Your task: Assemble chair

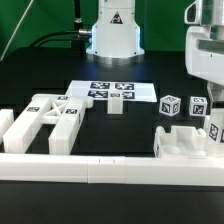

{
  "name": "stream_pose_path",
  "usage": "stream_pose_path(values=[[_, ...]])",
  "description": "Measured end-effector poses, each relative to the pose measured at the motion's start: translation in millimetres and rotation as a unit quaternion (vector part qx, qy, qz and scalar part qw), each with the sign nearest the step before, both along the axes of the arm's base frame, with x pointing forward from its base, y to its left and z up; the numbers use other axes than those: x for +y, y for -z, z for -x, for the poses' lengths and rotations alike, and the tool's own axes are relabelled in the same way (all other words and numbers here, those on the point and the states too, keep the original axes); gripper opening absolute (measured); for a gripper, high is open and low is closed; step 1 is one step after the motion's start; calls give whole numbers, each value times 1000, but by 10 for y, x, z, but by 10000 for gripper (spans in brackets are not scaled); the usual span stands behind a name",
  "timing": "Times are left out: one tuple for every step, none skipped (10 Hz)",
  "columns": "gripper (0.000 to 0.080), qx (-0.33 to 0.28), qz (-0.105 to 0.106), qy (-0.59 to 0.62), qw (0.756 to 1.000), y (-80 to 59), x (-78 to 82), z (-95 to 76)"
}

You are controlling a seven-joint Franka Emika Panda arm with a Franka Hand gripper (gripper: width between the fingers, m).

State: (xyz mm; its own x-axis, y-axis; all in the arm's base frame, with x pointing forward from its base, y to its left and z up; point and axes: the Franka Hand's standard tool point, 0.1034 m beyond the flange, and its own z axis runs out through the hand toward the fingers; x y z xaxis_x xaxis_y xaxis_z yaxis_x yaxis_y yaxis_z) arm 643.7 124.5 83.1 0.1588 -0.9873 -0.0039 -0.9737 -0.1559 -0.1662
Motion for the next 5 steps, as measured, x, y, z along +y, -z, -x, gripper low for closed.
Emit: stream_pose_path(values=[[287, 0, 0, 0, 1000, 1, -2, 0], [287, 1, 5, -29, 1000, 8, -6, 5], [444, 5, 10, -61, 998, 23, -9, 22], [570, 8, 11, -65, 998, 28, -8, 33], [570, 7, 19, -115, 993, 29, -9, 34]])
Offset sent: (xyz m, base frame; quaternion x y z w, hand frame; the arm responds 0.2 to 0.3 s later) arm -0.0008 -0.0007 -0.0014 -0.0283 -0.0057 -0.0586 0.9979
